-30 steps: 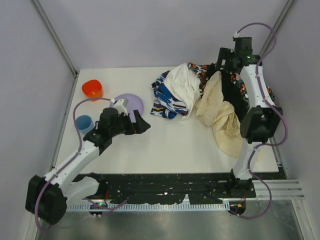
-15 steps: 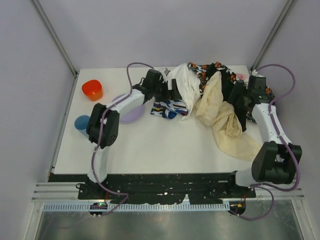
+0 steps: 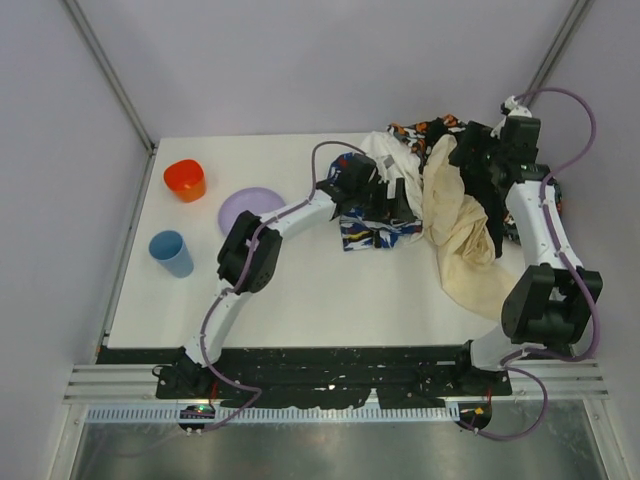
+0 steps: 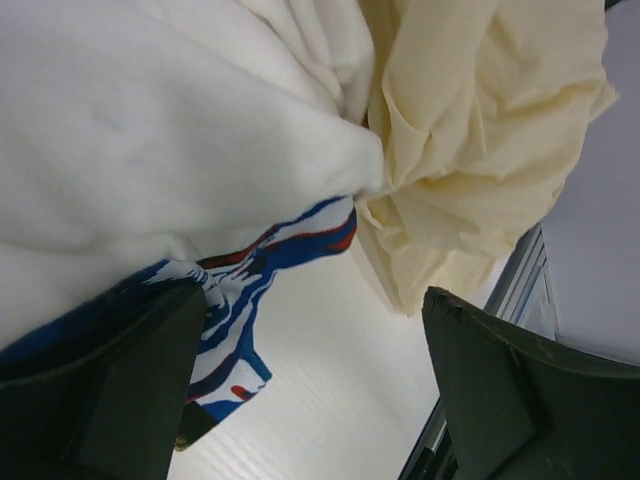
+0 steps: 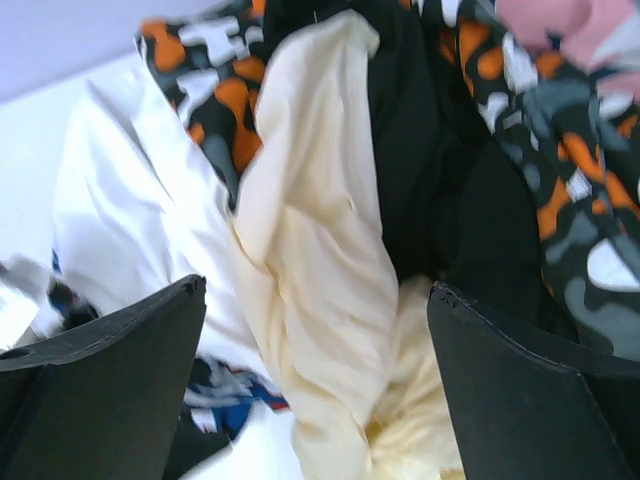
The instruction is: Pick out a specific cloth from the pile
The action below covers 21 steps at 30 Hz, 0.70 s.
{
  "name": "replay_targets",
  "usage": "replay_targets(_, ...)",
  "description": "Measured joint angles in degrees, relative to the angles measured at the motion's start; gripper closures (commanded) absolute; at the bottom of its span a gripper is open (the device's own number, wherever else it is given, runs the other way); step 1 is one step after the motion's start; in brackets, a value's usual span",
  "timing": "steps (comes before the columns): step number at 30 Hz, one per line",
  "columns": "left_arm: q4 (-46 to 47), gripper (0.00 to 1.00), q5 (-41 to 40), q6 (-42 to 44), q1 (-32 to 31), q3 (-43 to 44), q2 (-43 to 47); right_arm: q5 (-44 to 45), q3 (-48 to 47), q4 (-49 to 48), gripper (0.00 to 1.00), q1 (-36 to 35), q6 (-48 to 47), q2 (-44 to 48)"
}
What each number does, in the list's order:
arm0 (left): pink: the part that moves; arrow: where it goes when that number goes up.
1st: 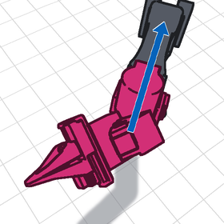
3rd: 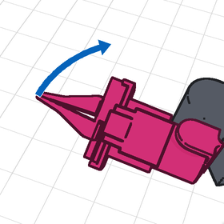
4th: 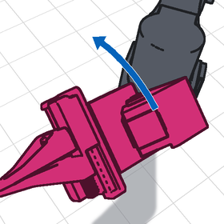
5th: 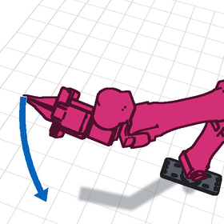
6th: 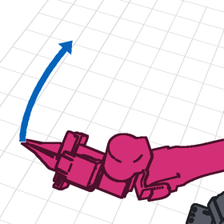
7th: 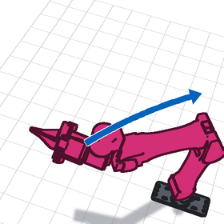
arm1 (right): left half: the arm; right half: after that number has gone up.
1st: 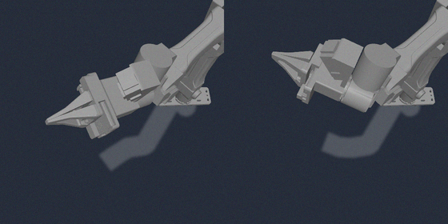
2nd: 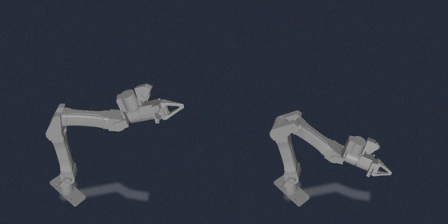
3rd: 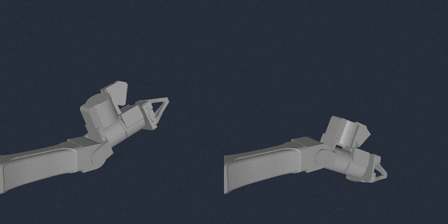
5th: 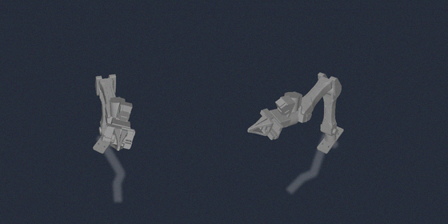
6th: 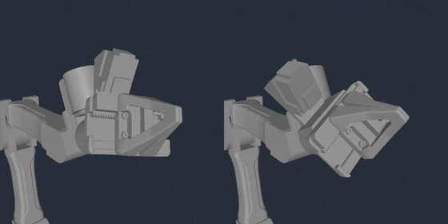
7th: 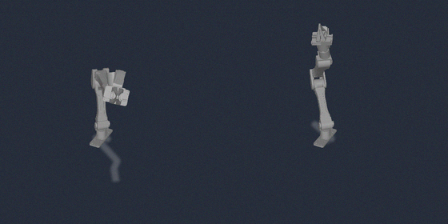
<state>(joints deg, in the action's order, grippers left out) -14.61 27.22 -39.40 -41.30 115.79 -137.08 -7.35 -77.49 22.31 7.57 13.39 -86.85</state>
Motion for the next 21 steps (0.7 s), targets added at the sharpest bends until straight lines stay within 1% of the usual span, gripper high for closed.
replay_targets(4, 3.8, 0.08, 1.0, -1.1, -2.3, -3.1, 0.0, 1.9, -10.9, 0.8, 0.17, 0.0, -0.5, -7.5)
replay_targets(5, 3.8, 0.08, 0.9, -1.0, -2.6, -3.5, 0.0, 2.6, -12.8, 0.8, 0.23, 0.0, -0.5, -9.3)
replay_targets(6, 3.7, 0.08, 0.9, -1.0, -2.8, -3.8, 0.0, 3.9, -15.3, 1.4, 0.27, 0.0, -0.3, -11.8)
replay_targets(7, 3.7, 0.08, 0.9, -1.0, -2.8, -3.9, 0.0, 5.1, -17.0, 1.6, 0.33, 0.0, 0.0, -13.9)
replay_targets(9, 3.8, 0.08, 1.0, -1.0, -2.7, -3.9, 0.0, 7.6, -20.4, 2.3, 0.39, 0.0, 0.6, -18.5)
replay_targets(10, 3.7, 0.08, 1.0, -1.0, -2.7, -3.9, 0.0, 8.7, -22.2, 2.8, 0.4, 0.0, 1.1, -20.7)
replay_targets(11, 3.7, 0.08, 1.1, -1.1, -2.6, -3.9, 0.0, 9.3, -23.6, 3.1, 0.45, 0.0, 1.4, -22.5)
replay_targets(12, 3.7, 0.08, 1.2, -1.2, -2.6, -3.9, 0.0, 9.9, -25.6, 3.4, 0.46, 0.0, 1.9, -25.1)
replay_targets(15, 3.8, 0.09, 1.1, -1.4, -2.6, -3.8, 0.0, 10.2, -29.1, 3.7, 0.51, 0.0, 3.1, -30.3)
replay_targets(18, 3.7, 0.09, 1.2, -2.0, -2.6, -3.7, -0.1, 10.0, -31.1, 3.9, 0.6, 0.0, 3.8, -33.8)
replay_targets(19, 3.8, 0.09, 1.2, -2.1, -2.6, -3.7, -0.1, 9.7, -31.3, 3.9, 0.64, 0.0, 4.0, -34.6)
replay_targets(20, 3.8, 0.09, 1.3, -2.2, -2.6, -3.7, -0.1, 9.2, -31.4, 3.9, 0.73, 0.0, 4.2, -35.1)
replay_targets(21, 3.8, 0.09, 1.3, -2.2, -2.6, -3.6, -0.2, 8.5, -31.4, 3.9, 0.76, 0.0, 4.4, -35.5)
